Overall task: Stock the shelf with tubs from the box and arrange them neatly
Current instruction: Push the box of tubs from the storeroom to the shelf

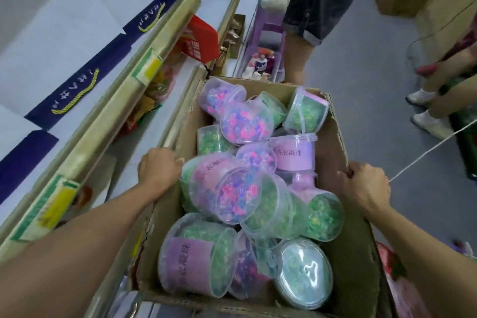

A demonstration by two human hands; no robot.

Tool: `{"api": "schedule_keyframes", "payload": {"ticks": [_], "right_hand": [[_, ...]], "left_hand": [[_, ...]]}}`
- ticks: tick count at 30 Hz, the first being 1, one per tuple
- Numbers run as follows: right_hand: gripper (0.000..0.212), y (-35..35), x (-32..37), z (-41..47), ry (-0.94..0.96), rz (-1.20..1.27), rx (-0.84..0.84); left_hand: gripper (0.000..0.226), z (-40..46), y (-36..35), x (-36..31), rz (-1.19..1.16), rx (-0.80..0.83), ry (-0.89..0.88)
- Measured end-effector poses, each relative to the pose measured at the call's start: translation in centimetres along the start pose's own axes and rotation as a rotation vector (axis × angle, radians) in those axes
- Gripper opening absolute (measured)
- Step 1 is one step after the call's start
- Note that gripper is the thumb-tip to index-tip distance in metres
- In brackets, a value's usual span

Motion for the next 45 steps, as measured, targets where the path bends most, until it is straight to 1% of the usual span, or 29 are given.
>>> {"api": "schedule_keyframes", "payload": {"ticks": [3,11,17,20,25,36,41,45], "right_hand": [[0.027,-1.5,-0.3,3.8,0.016,-0.009,0.023],[0.031,-7.8,-1.4,10.7,-0.030,-0.032,0.075],[0.034,-14.2,-2.4,14.3,-0.064,-0.076,0.089],[0.034,-17.4,-2.5,15.8,-0.075,-0.079,0.061],[0.033,-24.1,-3.4,18.4,-0.066,-0.065,0.067],[0.030,-42.4,-4.1,24.0,0.015,-0.056,0.059],[0.030,-49.0,-3.6,25.9,0.080,-0.030,0.058],[0.030,-52.9,-3.8,26.3,0.095,-0.003,0.024]], "left_hand": [[0.030,1.9,-1.8,-1.7,0.007,0.004,0.015],[0.034,8.1,-8.4,-3.8,-0.030,0.097,0.042],[0.033,12.6,-14.6,-3.8,-0.022,0.124,-0.009],[0.034,14.8,-17.9,-3.4,-0.017,0.124,-0.025],[0.036,18.4,-23.4,-2.4,0.077,0.104,-0.026],[0.034,25.8,-38.9,2.4,0.101,0.033,-0.009],[0.037,28.7,-43.4,4.0,0.067,0.014,-0.013],[0.041,30.7,-46.5,4.9,0.100,-0.004,-0.047]]}}
Point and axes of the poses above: each hand's wrist, its own z-axis towards the middle knuckle, its own y-axis out of the back of the hand, x = y × z, the point moved 9 cm from there along z, towards the middle knuckle, and after that the axes turned 1 degree about y, right-handed, at the moved point
